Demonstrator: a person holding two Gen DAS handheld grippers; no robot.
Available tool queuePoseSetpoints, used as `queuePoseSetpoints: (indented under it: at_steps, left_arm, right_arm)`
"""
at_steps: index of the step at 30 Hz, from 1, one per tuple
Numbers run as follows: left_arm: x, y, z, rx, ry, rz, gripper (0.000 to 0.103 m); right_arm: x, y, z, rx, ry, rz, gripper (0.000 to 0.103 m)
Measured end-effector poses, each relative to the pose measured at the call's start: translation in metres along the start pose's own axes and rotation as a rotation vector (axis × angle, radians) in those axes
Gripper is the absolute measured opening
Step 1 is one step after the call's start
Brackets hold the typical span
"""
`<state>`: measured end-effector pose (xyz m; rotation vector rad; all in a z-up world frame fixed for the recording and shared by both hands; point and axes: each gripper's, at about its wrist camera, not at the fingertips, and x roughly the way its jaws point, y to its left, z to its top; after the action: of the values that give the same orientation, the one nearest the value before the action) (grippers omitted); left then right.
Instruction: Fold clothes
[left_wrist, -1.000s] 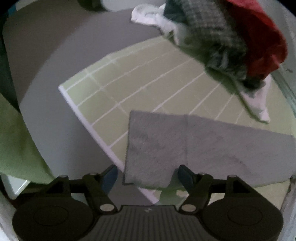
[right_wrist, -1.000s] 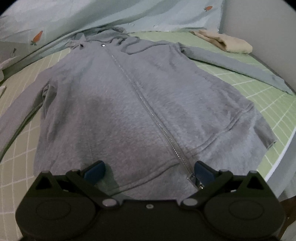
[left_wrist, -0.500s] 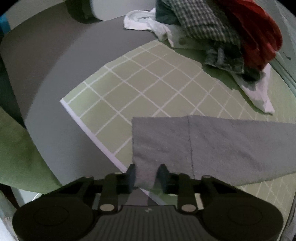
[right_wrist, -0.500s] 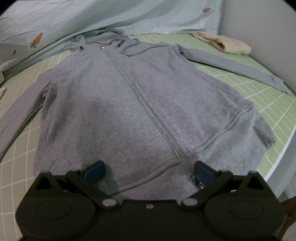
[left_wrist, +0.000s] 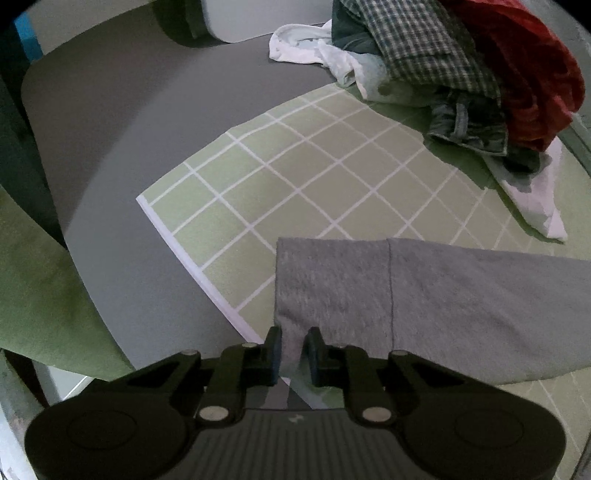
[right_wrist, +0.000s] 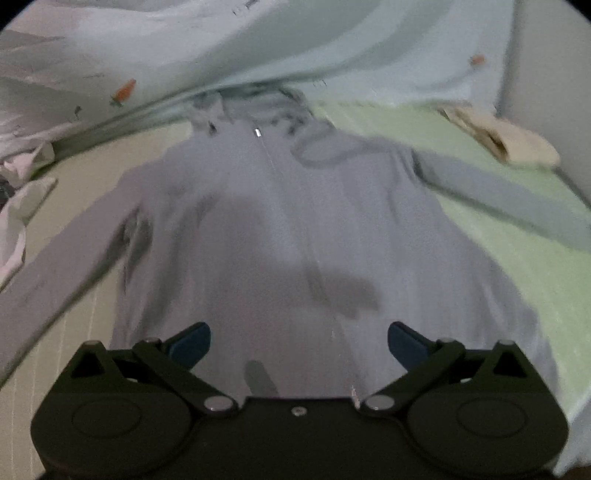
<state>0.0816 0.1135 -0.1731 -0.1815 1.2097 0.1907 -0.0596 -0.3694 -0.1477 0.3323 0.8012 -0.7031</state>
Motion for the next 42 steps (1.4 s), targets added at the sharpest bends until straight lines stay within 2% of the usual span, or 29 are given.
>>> queuePoseSetpoints:
  at_steps: [4,7,11,14,18,21,23,24,25,28,31,35,39,41,42]
  left_arm:
    - [0.002,-0.008,0.002,-0.018,-0.01,0.042,0.017]
    - [0.003,-0.018,0.003,-0.023,-0.016,0.095,0.018]
    - [0.005,-0.036,0.002,-0.021,-0.023,0.187,0.02]
    - [0.009,-0.05,0.002,0.003,-0.025,0.264,0.022]
    - [0.013,-0.064,0.004,0.017,-0.019,0.349,0.022]
    - [0.014,-0.067,0.008,0.013,-0.001,0.37,0.023]
    - [0.015,-0.068,0.01,0.01,0.011,0.383,0.023]
    - [0.016,-0.069,0.011,0.008,0.017,0.389,0.023]
    - [0.016,-0.07,0.012,0.007,0.023,0.396,0.023]
    - [0.016,-0.069,0.011,0.015,0.023,0.386,0.023]
    - [0.015,-0.068,0.011,0.023,0.022,0.376,0.023]
    - [0.014,-0.067,0.01,0.033,0.021,0.362,0.023]
    - [0.013,-0.059,0.007,0.018,0.003,0.324,0.024]
    - [0.012,-0.057,0.006,0.015,-0.006,0.309,0.024]
    - [0.011,-0.055,0.005,0.009,-0.011,0.299,0.024]
  right_arm:
    - [0.035,-0.02,0.05,-0.003,-0.032,-0.006,0.103]
    - [0.07,-0.041,0.098,0.045,-0.067,0.017,0.103]
    - [0.125,-0.067,0.164,0.186,-0.094,0.088,0.1]
    - [0.171,-0.083,0.203,0.322,-0.086,0.152,0.092]
    - [0.227,-0.084,0.238,0.405,-0.038,0.174,0.069]
    - [0.256,-0.08,0.251,0.422,0.028,0.164,0.052]
    - [0.269,-0.079,0.251,0.438,0.063,0.165,0.033]
    - [0.272,-0.078,0.251,0.441,0.068,0.168,0.015]
    - [0.271,-0.077,0.25,0.436,0.058,0.171,0.003]
    - [0.252,-0.075,0.248,0.394,-0.015,0.179,0.002]
    - [0.208,-0.073,0.245,0.331,-0.106,0.187,0.002]
    - [0.143,-0.071,0.234,0.249,-0.181,0.231,0.002]
    - [0.096,-0.073,0.207,0.244,-0.152,0.266,0.003]
    - [0.087,-0.071,0.188,0.225,-0.08,0.245,0.011]
    - [0.087,-0.069,0.176,0.211,-0.028,0.215,0.026]
